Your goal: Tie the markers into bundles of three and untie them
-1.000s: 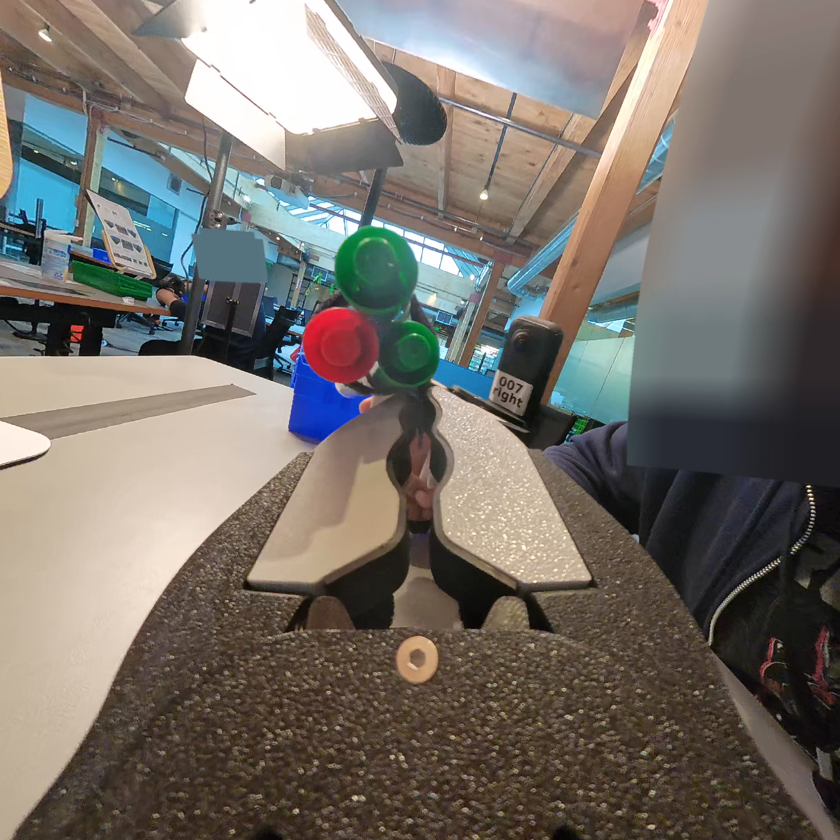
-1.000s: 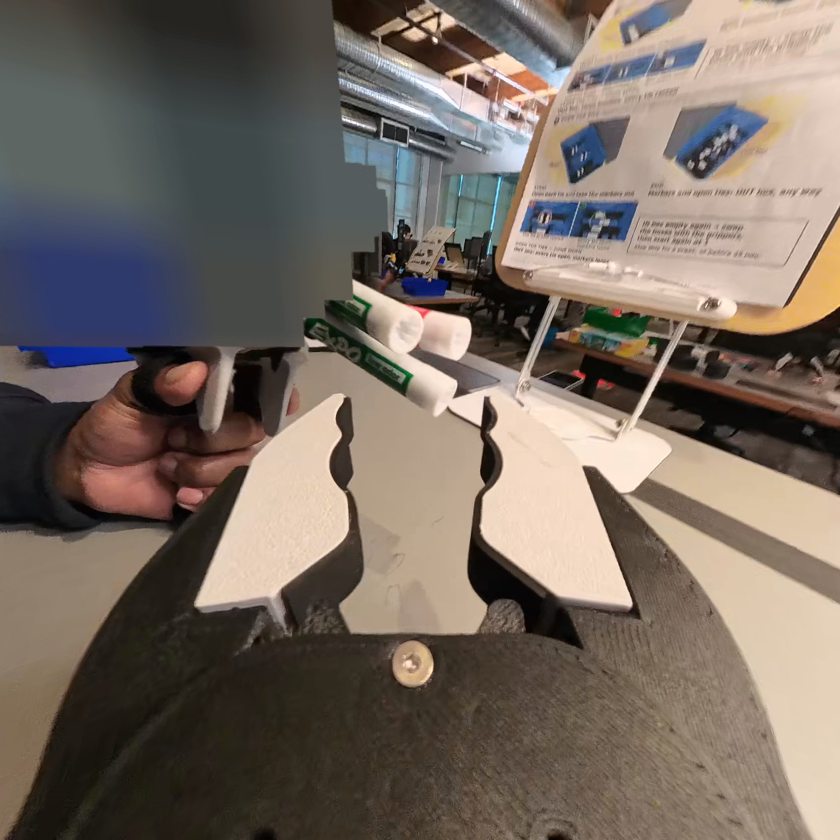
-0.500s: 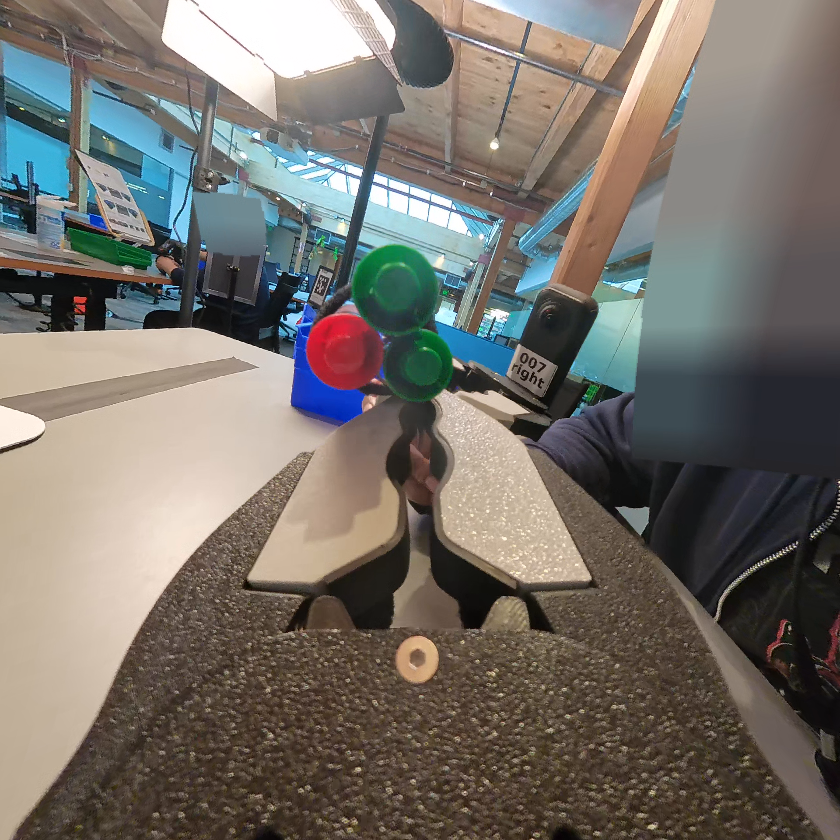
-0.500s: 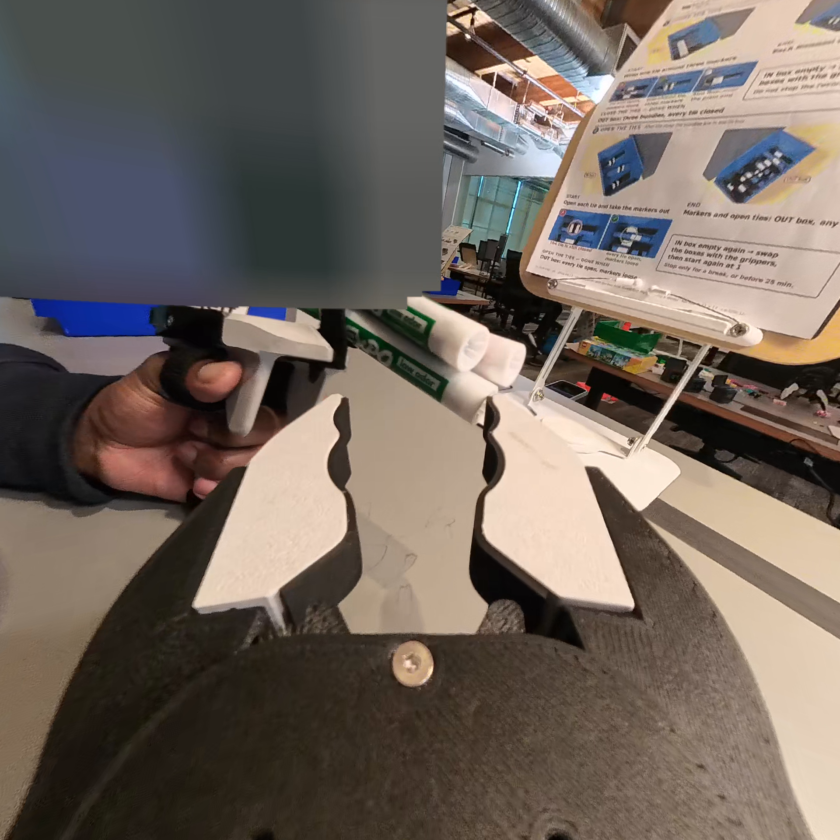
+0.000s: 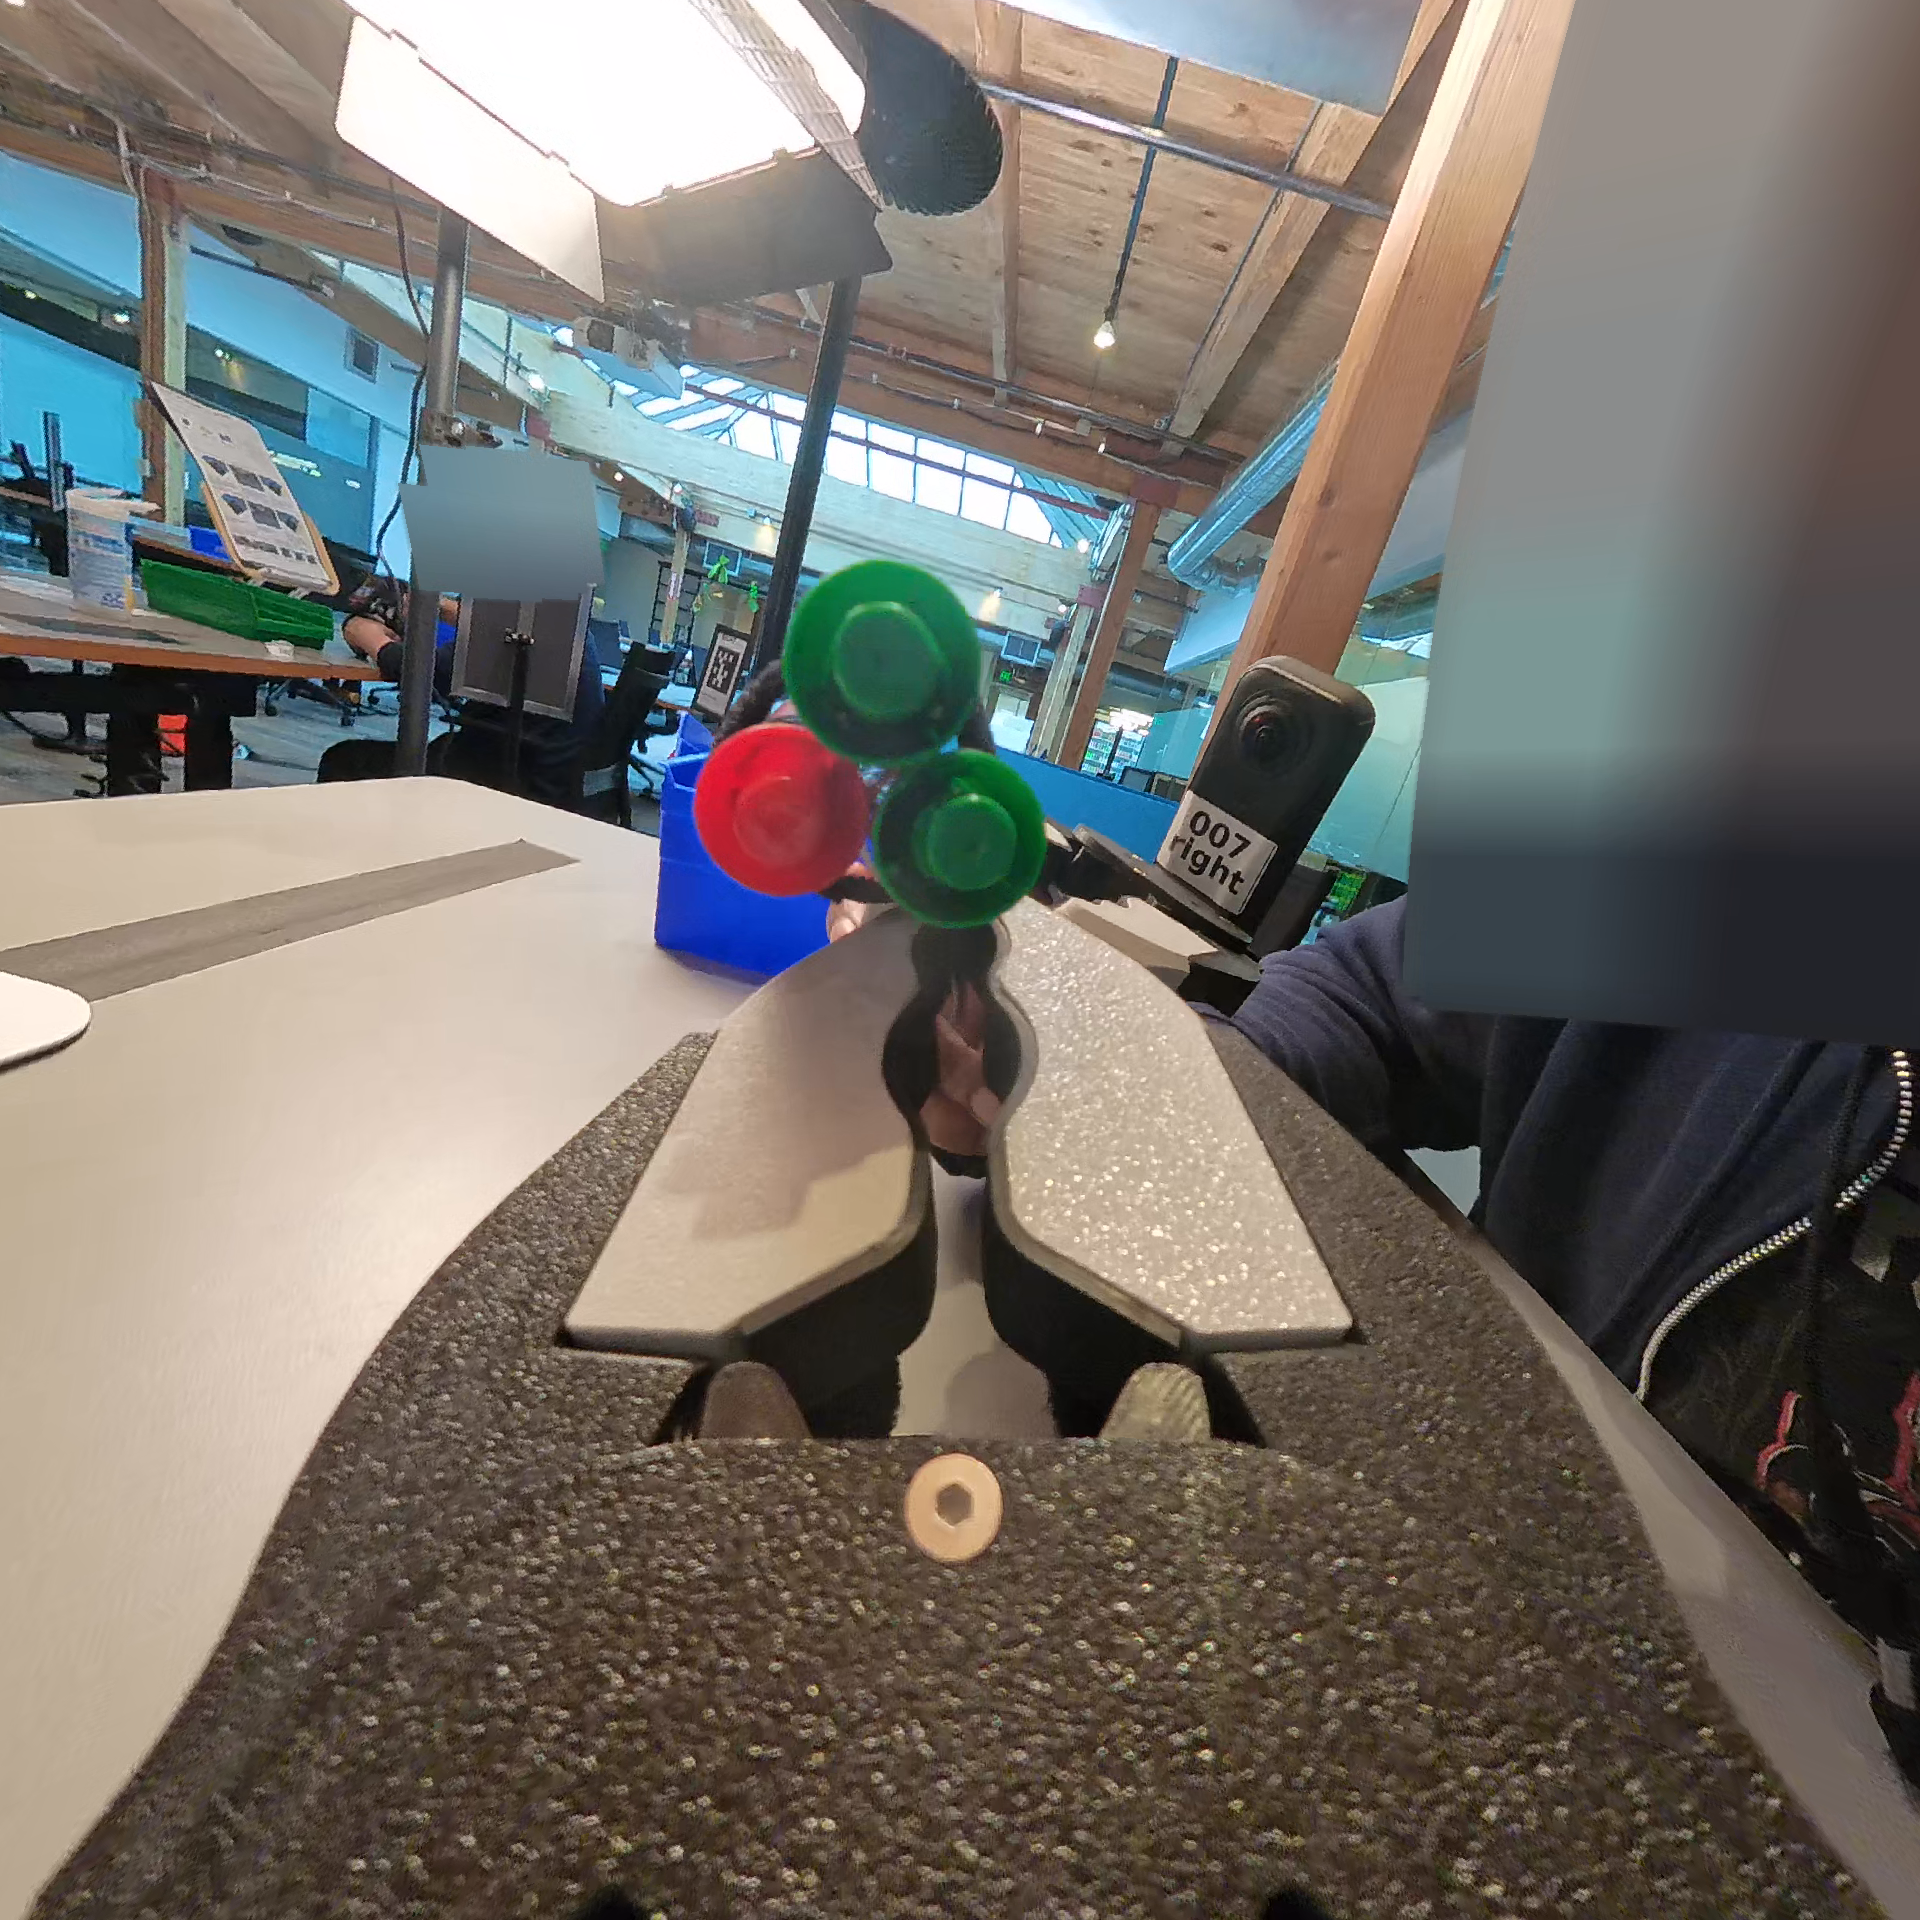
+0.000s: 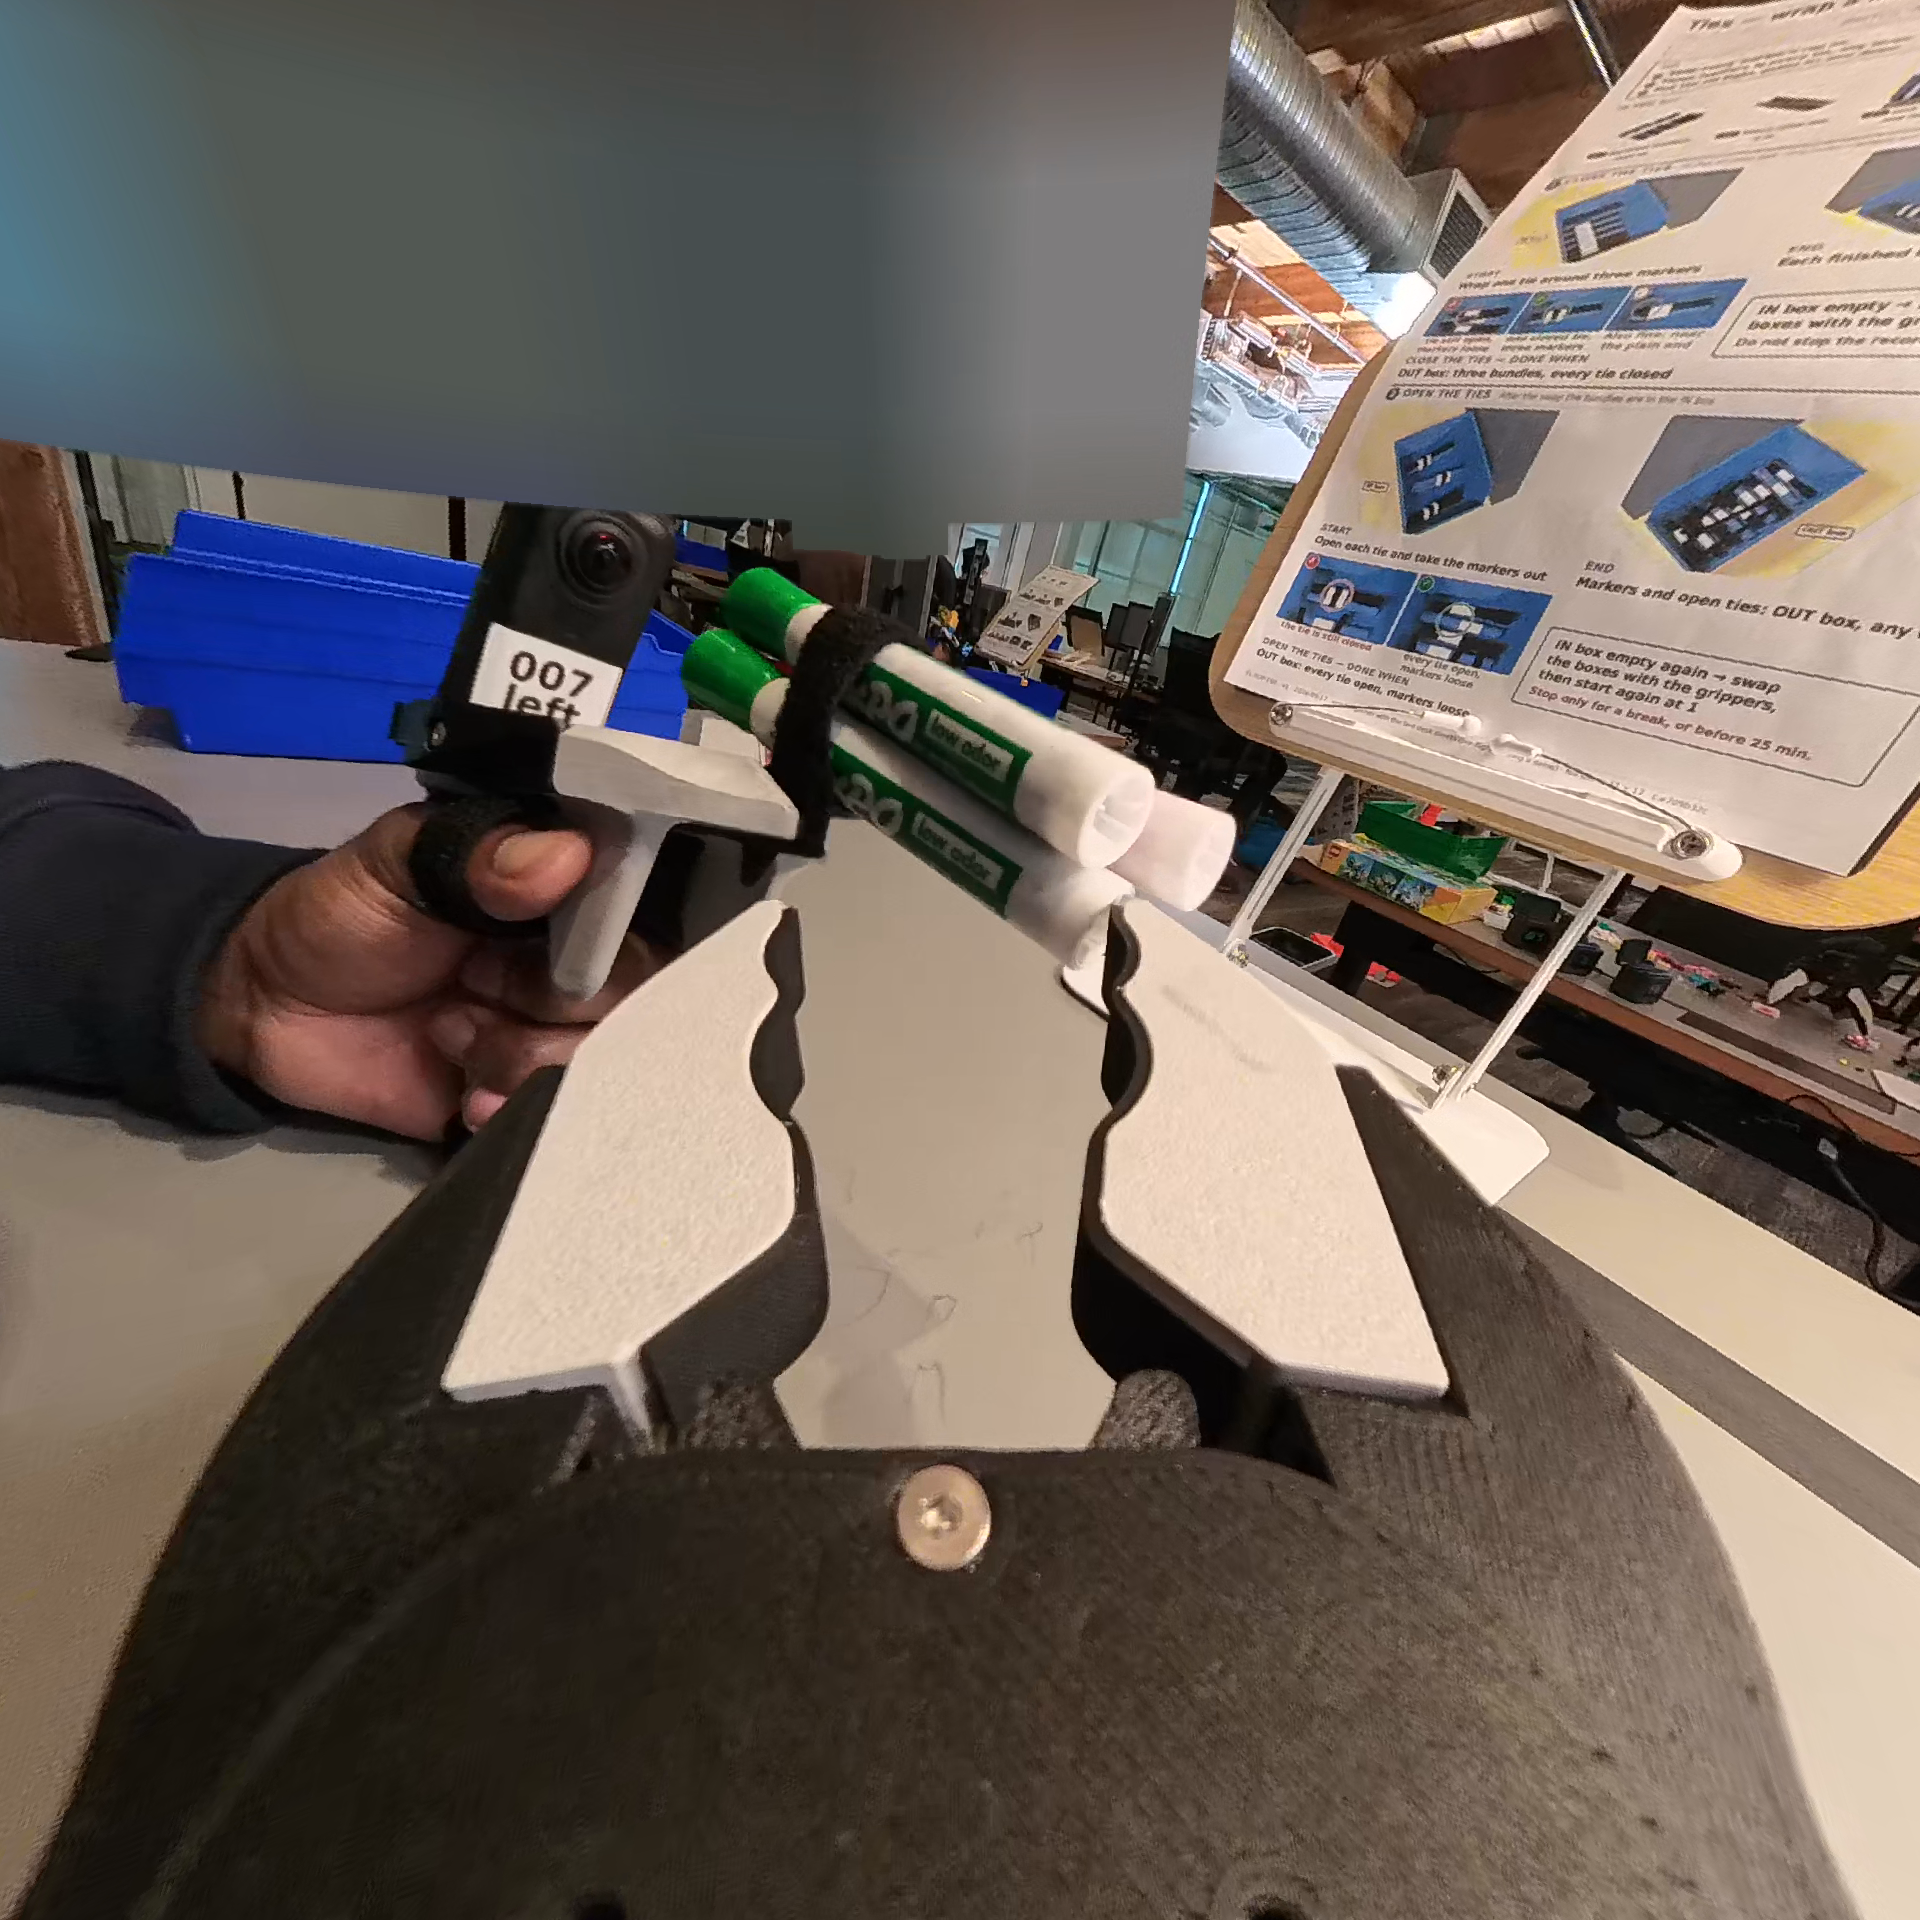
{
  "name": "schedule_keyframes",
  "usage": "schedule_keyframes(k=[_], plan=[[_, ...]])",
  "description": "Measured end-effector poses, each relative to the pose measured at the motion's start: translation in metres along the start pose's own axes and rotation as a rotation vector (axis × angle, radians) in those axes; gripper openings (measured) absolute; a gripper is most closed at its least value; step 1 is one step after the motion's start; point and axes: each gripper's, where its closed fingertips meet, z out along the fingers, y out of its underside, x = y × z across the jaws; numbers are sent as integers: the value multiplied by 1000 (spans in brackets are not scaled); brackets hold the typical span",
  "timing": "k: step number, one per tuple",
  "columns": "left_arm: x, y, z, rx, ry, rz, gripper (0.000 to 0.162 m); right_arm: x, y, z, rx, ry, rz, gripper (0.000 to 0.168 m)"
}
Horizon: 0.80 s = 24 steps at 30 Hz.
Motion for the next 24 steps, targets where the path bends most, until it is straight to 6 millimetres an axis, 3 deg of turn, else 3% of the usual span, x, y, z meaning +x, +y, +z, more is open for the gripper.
schedule_keyframes(k=[11, 18, 24], plan=[[7, -2, -1, 23, 53, 5, 3, 18, -2, -1, 39, 25, 127, 75], [7, -1, 0, 10, 57, -3, 3, 0, -5, 1, 32, -20, 46, 78], [5, 2, 2, -10, 47, -12, 3, 0, -6, 1, 37, -16, 39, 78]])
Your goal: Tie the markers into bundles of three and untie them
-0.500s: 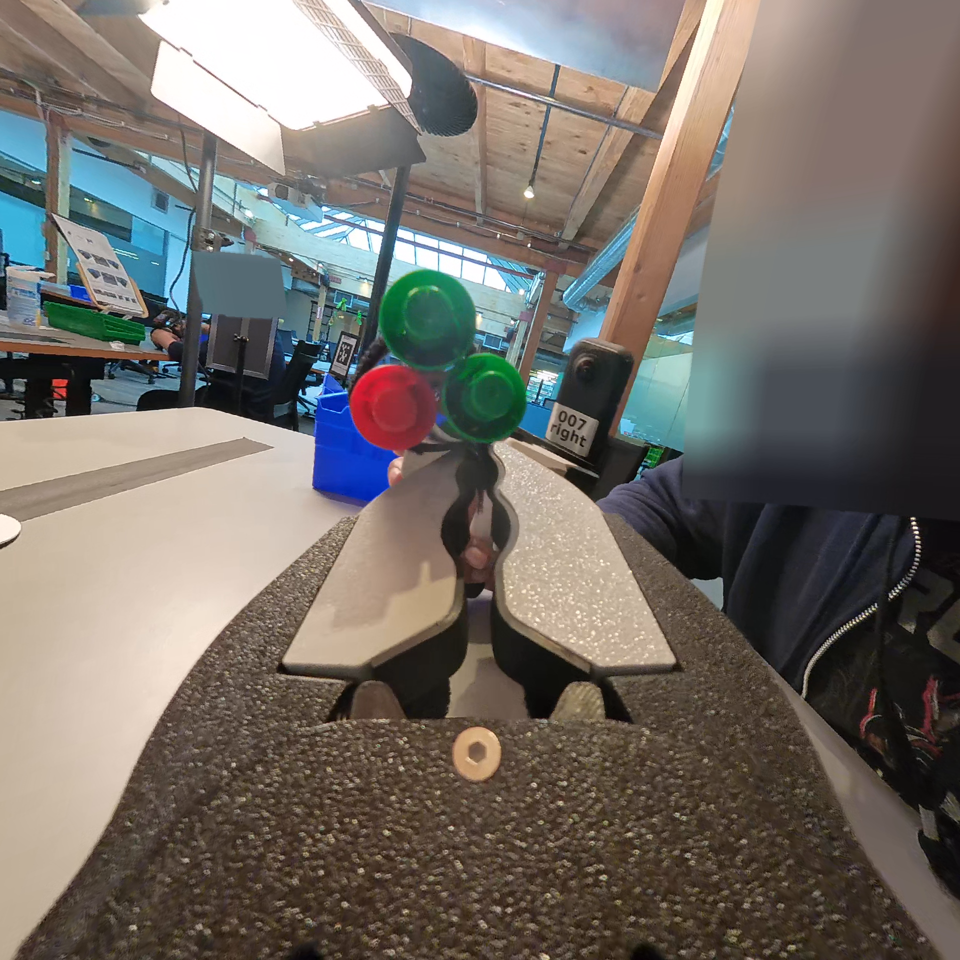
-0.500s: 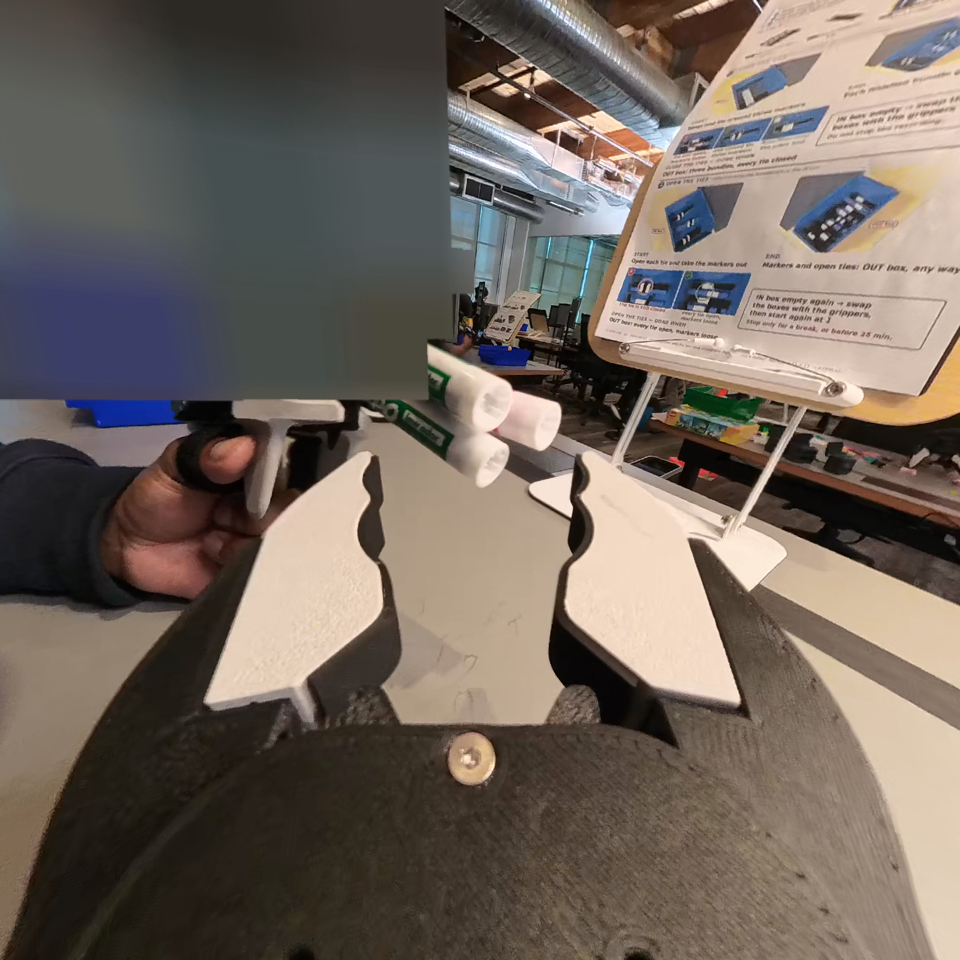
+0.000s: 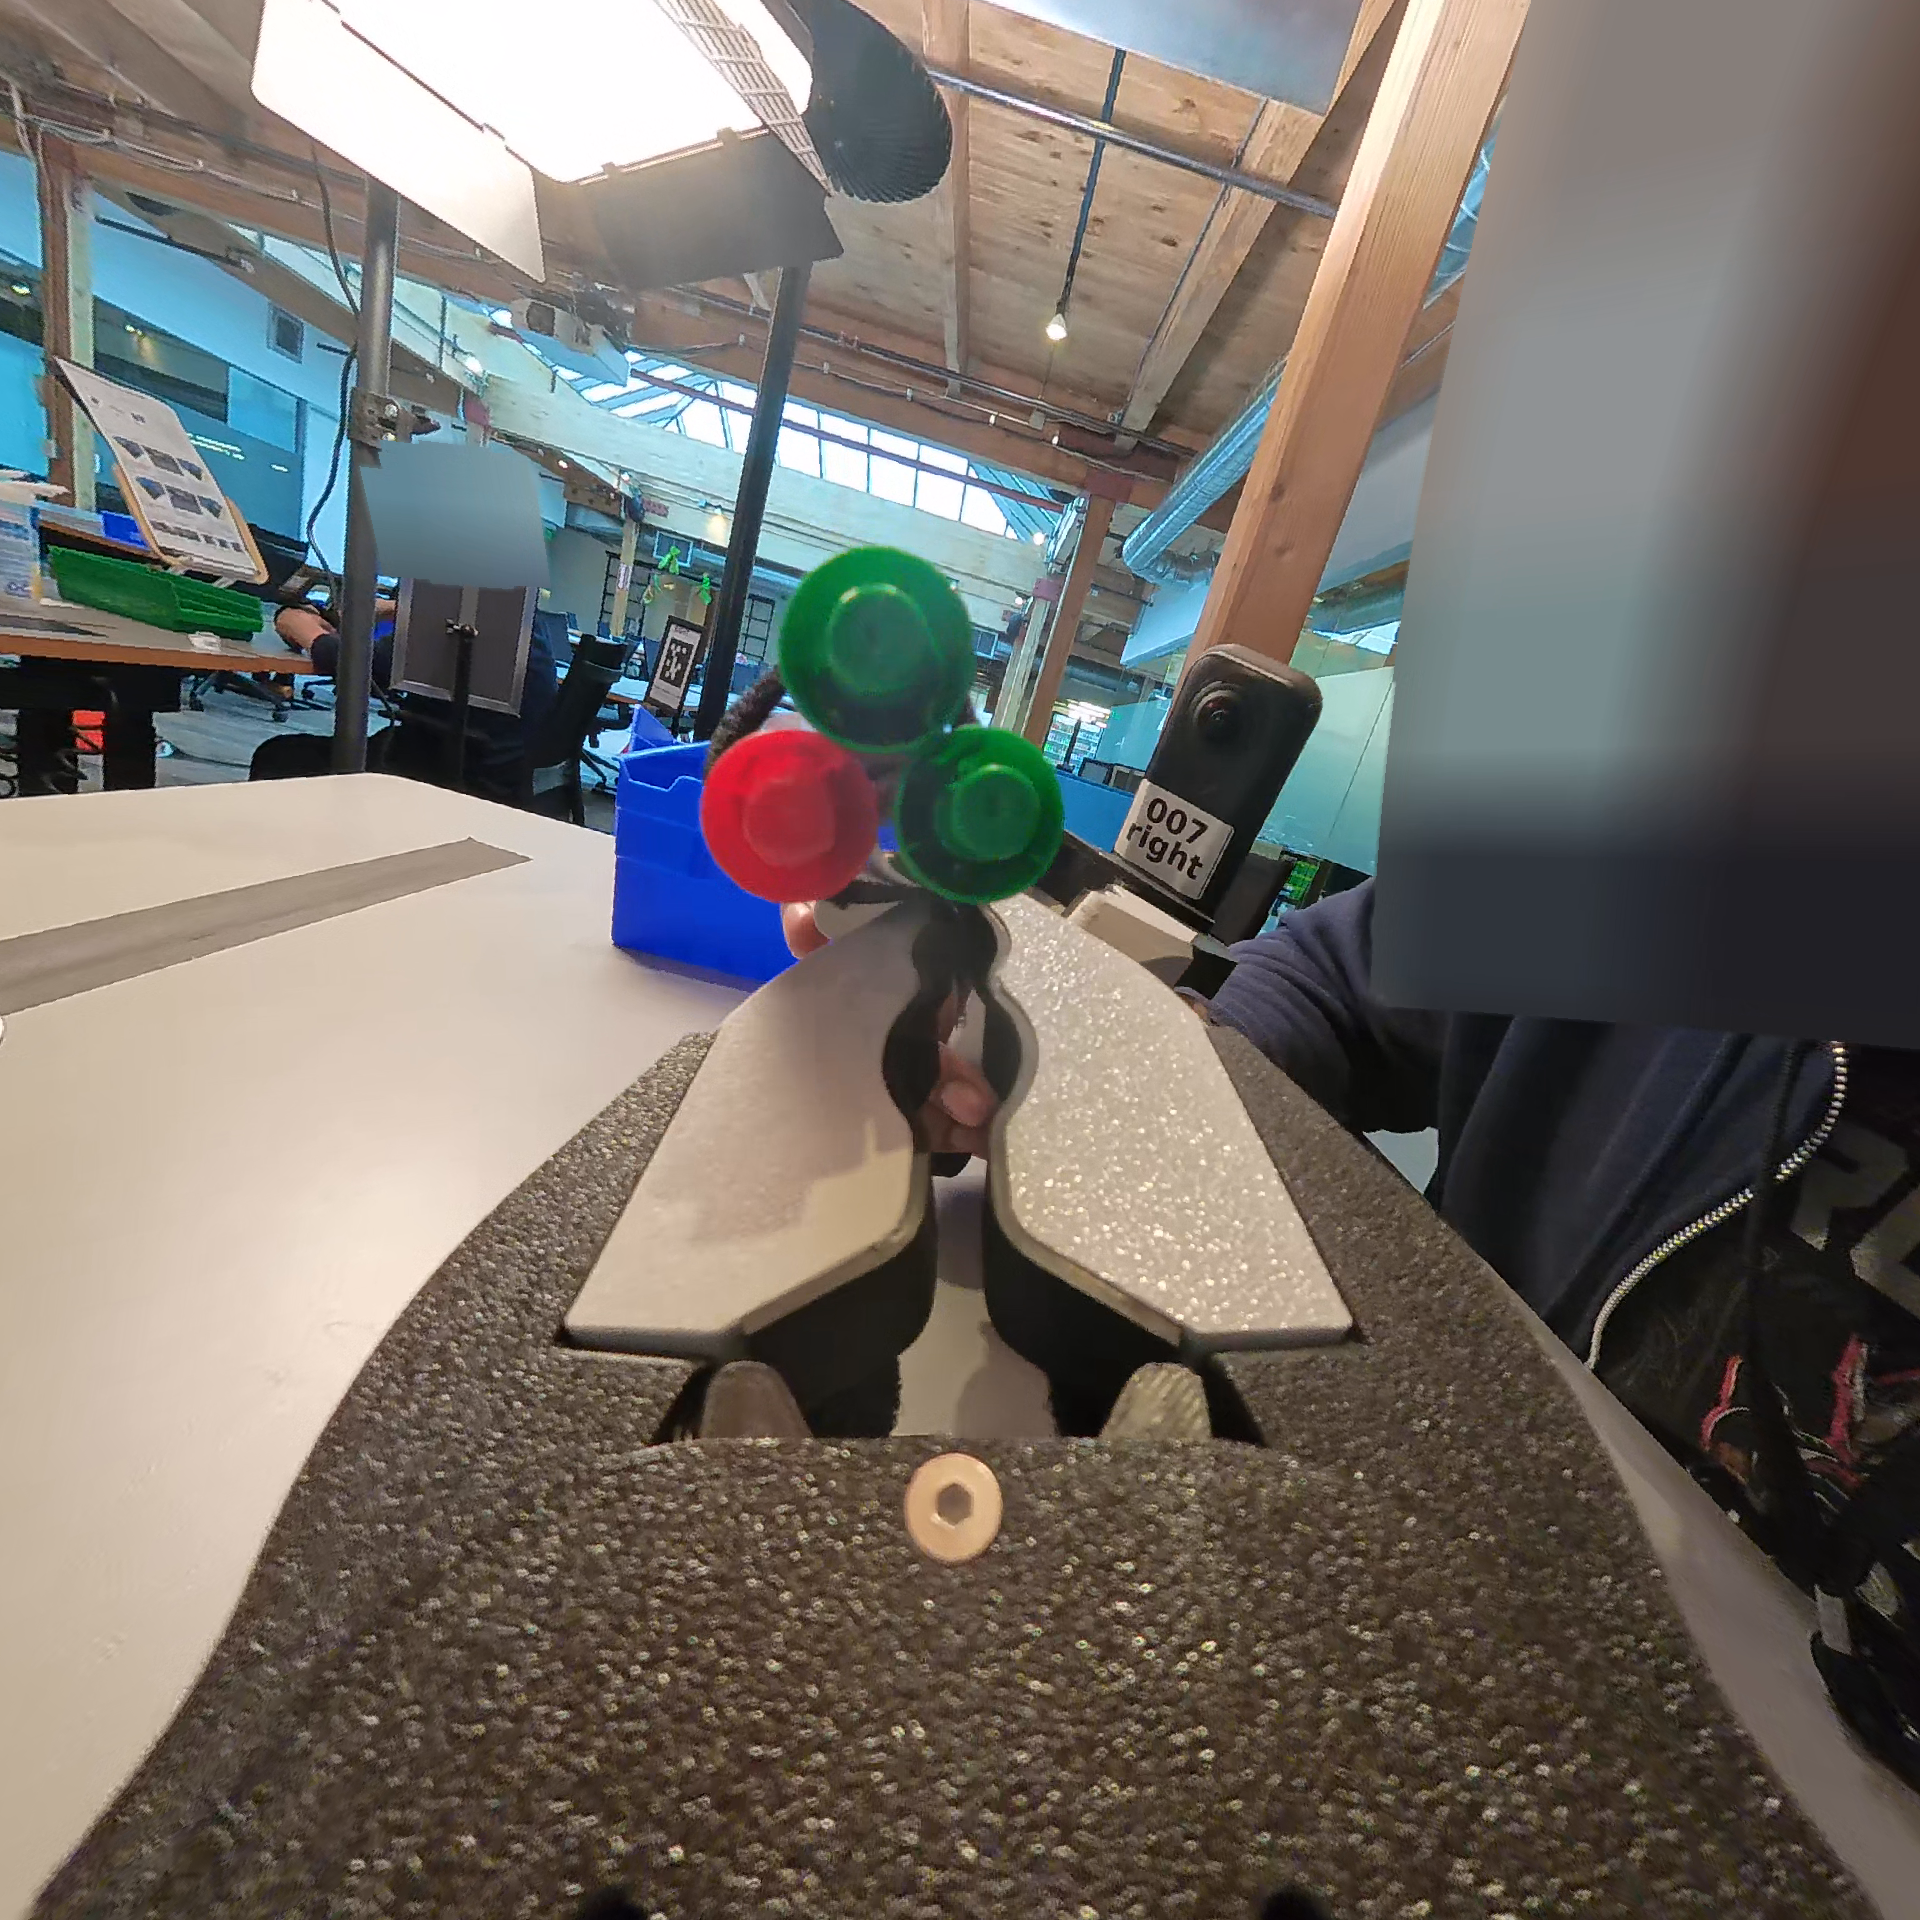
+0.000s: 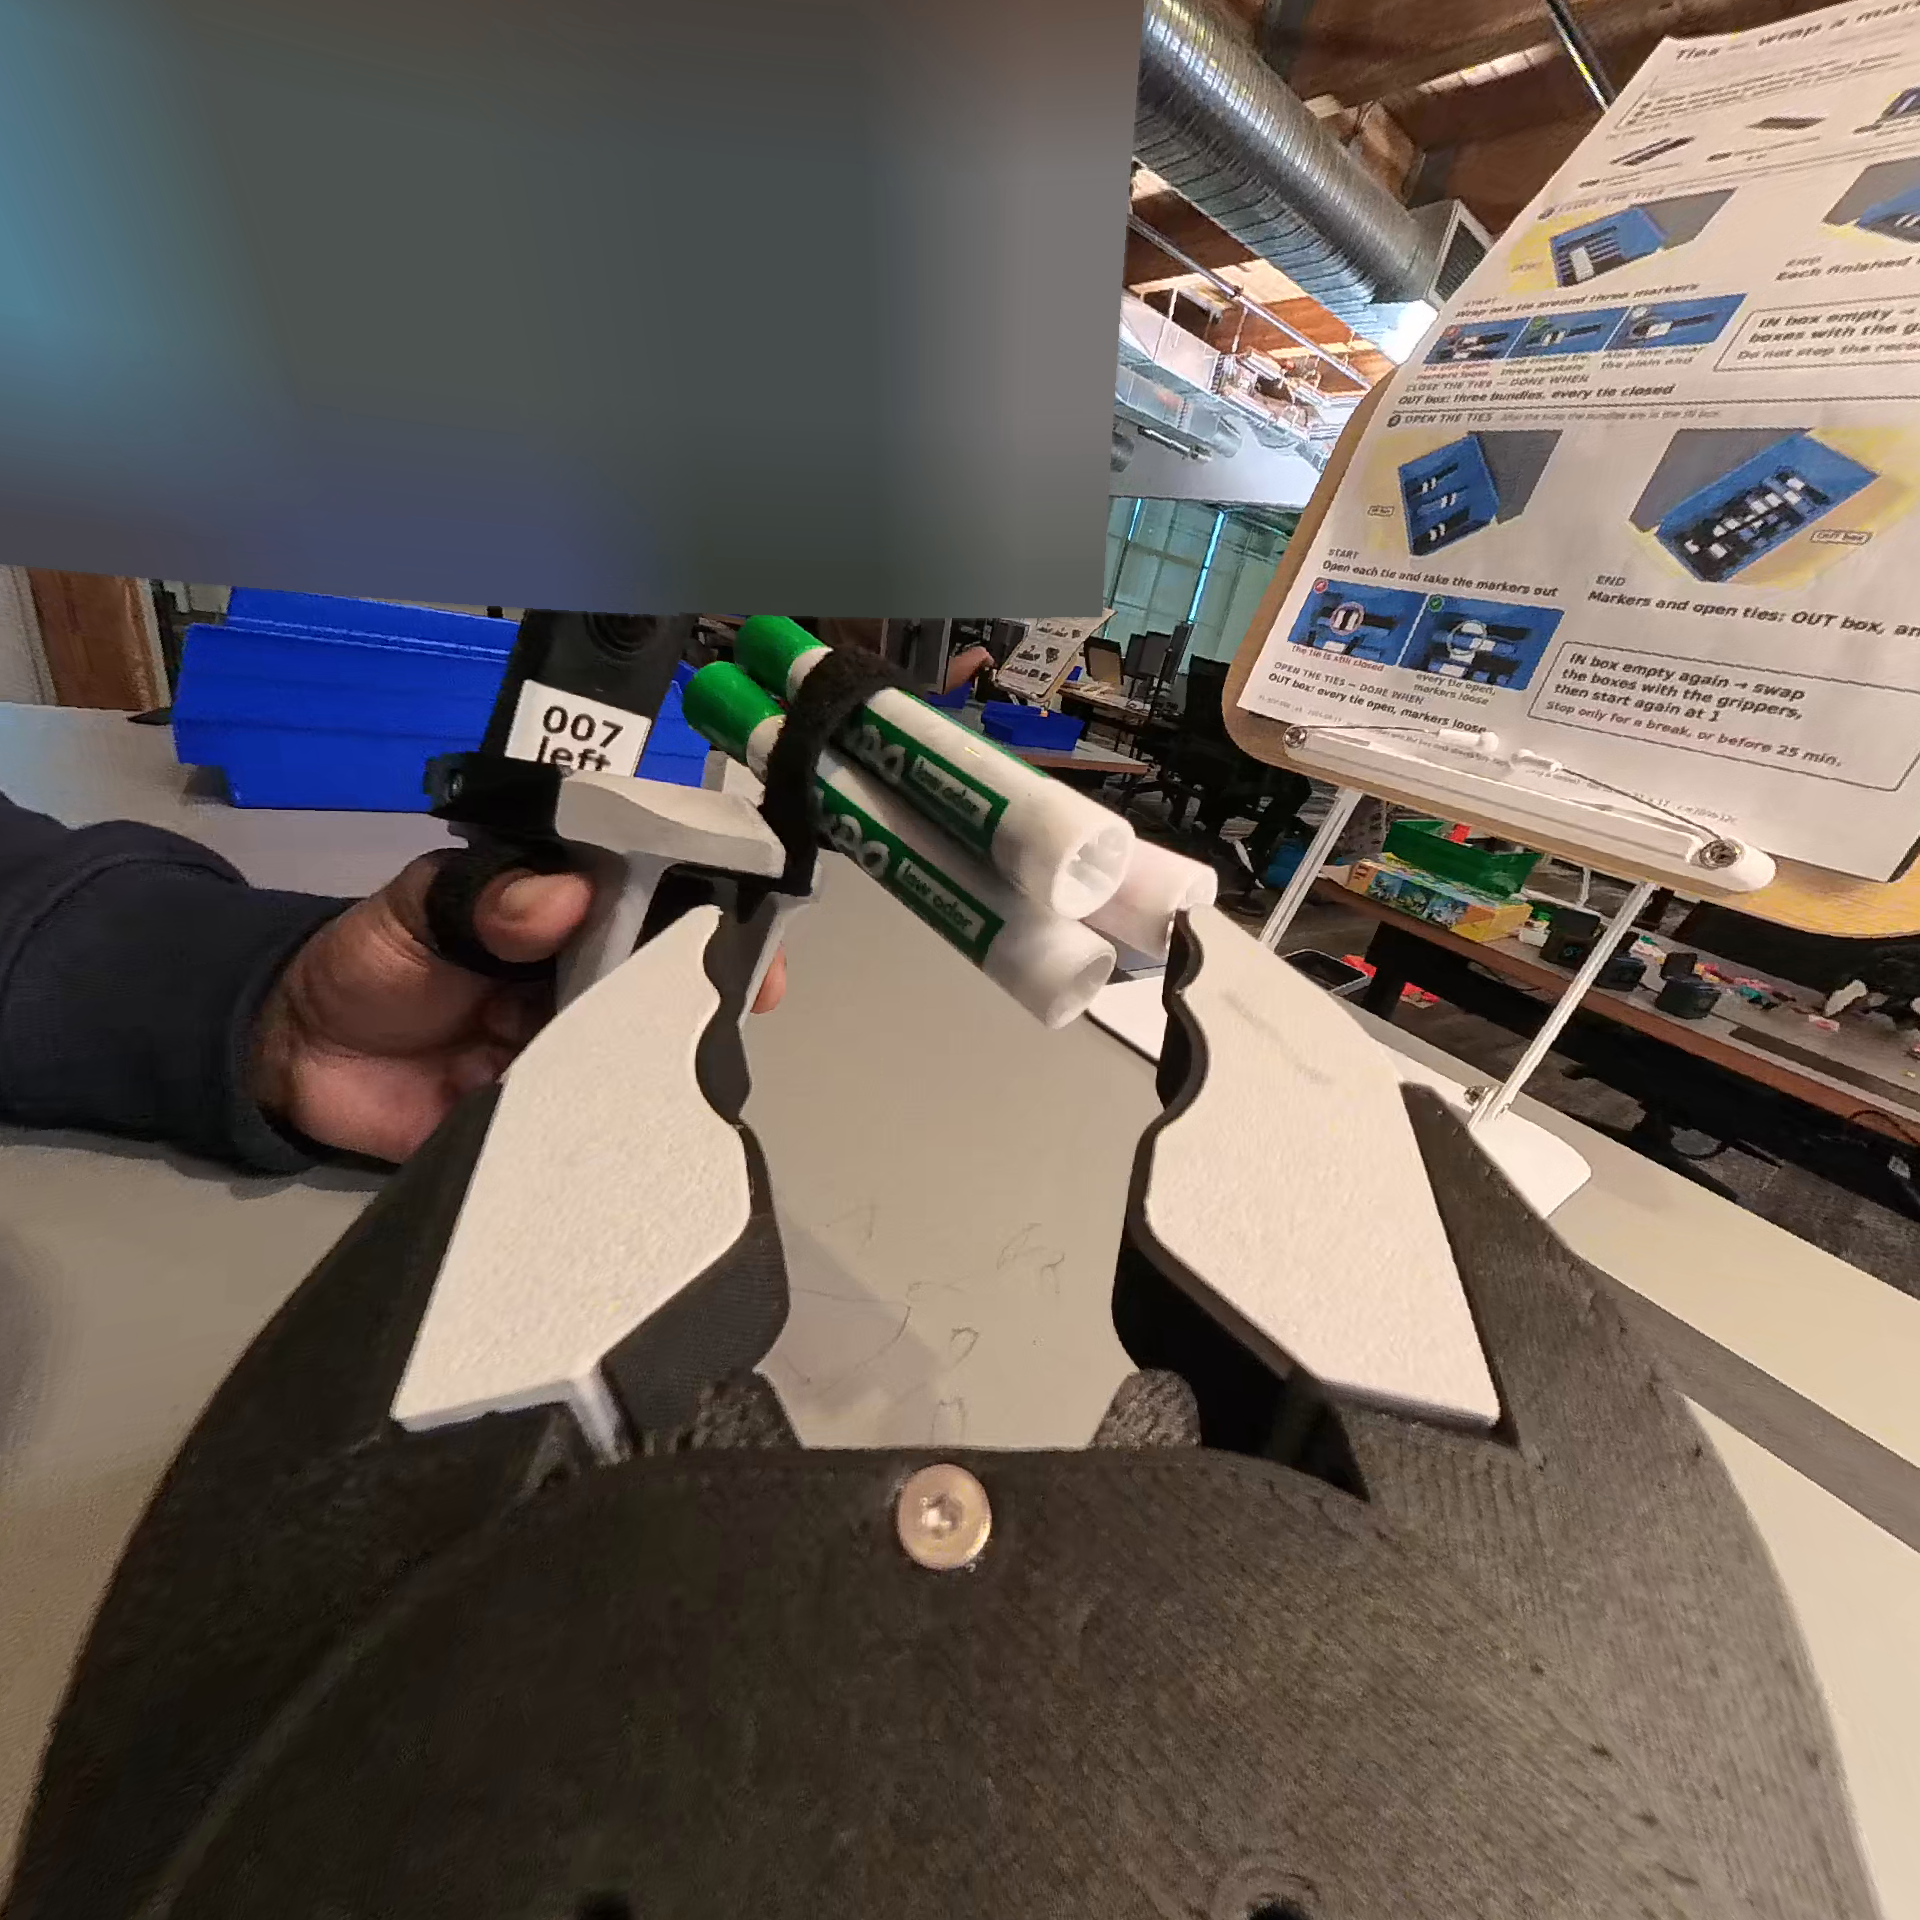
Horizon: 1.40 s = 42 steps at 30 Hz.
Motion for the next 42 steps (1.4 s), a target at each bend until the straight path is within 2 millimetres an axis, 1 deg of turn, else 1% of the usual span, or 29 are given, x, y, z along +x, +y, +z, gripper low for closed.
schedule_keyframes(k=[14, 25, 33, 35, 37, 40, 42], plan=[[-1, 3, 2, -23, -12, 1, 3, -10, -1, 1, 3, -41, -17, 76], [-1, 5, 2, -40, -14, -2, 3, -9, -2, 0, 12, -45, -13, 75], [1, -2, -2, 18, 6, -7, 3, -11, -2, 1, 8, -55, 7, 74], [2, -4, -4, 37, 15, 1, 3, -9, -3, 0, 8, -57, 47, 74], [3, -8, -6, 68, 22, 2, 3, -7, -5, -1, 13, -76, 132, 73], [5, -13, -11, 104, 35, -2, 3, -8, -3, -1, -11, -139, 311, 71], [7, -14, -12, 107, 48, 4, 3, -17, 1, 2, -50, -234, 471, 70]])
